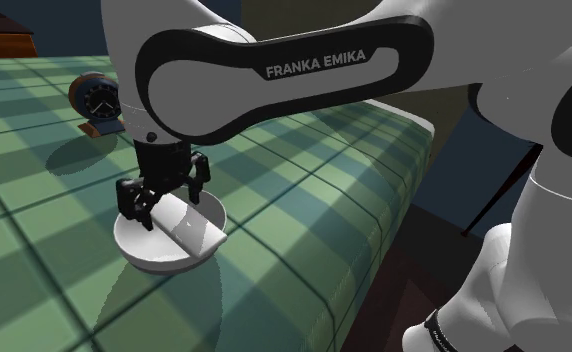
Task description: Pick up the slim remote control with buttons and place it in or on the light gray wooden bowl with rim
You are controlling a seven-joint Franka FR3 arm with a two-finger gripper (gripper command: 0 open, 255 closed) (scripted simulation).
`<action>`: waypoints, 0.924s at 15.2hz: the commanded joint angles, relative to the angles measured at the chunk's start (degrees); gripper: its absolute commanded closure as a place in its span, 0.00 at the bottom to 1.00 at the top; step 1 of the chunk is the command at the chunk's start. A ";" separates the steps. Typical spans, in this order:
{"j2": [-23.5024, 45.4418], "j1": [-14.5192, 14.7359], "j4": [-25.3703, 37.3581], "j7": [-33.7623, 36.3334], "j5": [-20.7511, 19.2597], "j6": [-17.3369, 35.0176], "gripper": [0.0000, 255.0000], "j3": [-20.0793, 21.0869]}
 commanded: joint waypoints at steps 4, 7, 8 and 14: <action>-0.46 0.09 3.25 -0.20 0.26 -3.67 0.00 0.13; -0.57 0.26 6.55 -0.32 0.37 -7.06 0.00 0.23; -0.59 0.25 6.53 -0.32 0.38 -7.06 0.00 0.23; -0.57 0.25 6.55 -0.32 0.37 -7.06 0.00 0.23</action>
